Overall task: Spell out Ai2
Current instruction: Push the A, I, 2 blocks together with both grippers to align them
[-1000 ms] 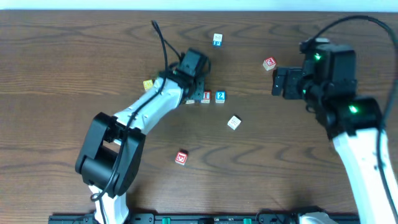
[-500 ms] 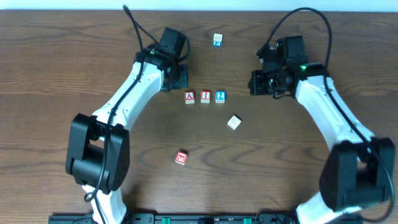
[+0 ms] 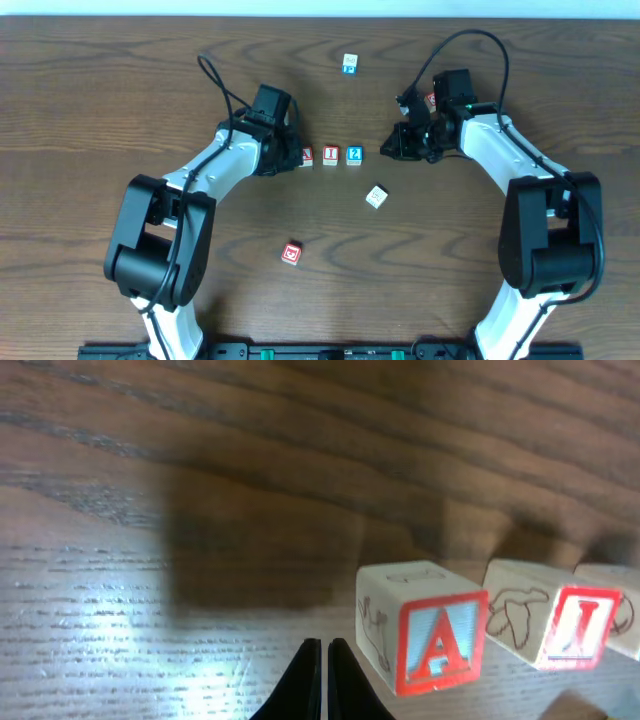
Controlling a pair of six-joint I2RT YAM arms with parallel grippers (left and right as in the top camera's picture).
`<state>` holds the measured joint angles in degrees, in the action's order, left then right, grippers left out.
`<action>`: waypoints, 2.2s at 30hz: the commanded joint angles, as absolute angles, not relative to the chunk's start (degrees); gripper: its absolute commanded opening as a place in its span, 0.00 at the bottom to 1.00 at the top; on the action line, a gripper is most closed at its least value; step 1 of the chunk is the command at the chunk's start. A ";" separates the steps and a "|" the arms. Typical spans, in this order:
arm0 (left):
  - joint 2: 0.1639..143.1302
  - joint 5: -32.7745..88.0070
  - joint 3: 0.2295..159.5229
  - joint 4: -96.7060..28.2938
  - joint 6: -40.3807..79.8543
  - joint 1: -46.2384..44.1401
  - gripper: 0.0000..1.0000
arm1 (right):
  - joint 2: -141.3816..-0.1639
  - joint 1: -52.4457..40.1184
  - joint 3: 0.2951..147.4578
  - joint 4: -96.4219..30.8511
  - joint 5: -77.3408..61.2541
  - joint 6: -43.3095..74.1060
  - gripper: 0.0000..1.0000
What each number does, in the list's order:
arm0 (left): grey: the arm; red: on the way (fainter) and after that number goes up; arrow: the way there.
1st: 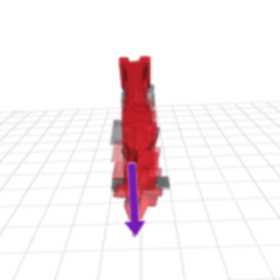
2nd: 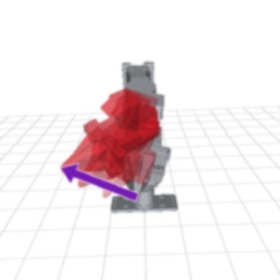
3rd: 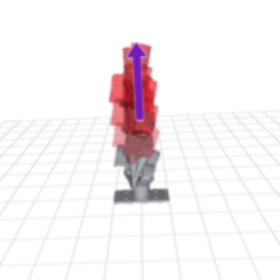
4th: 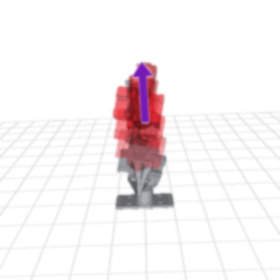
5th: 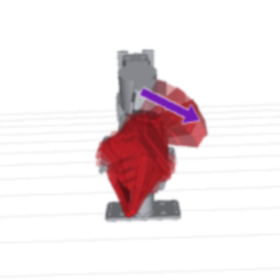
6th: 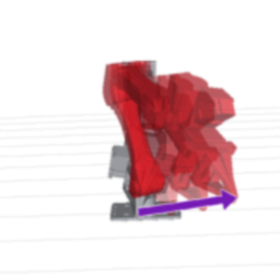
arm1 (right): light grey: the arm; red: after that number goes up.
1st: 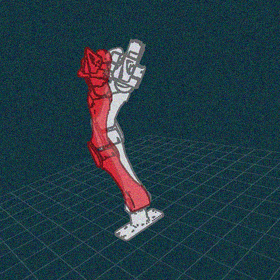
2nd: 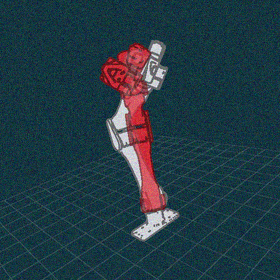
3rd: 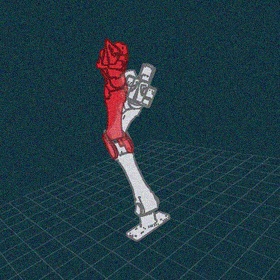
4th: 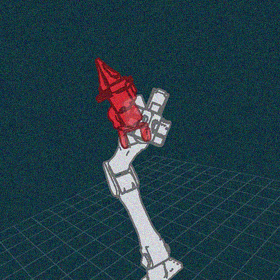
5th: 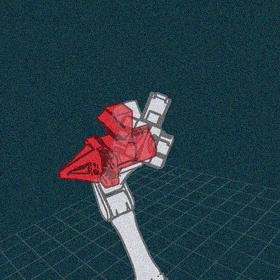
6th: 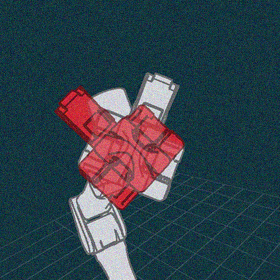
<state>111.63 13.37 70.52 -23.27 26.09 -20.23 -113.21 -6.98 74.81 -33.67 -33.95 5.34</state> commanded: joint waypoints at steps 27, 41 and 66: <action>113.16 14.50 69.47 -16.64 30.92 -19.79 0.06 | -119.31 -10.33 74.76 -26.02 -39.24 7.92 0.01; 113.16 12.71 69.47 -19.70 29.58 -19.73 0.06 | -119.50 -11.40 74.76 -26.57 -36.03 8.97 0.01; 115.98 16.58 69.47 -16.40 29.95 -19.73 0.06 | -119.61 -14.70 74.76 -26.52 -33.65 10.26 0.01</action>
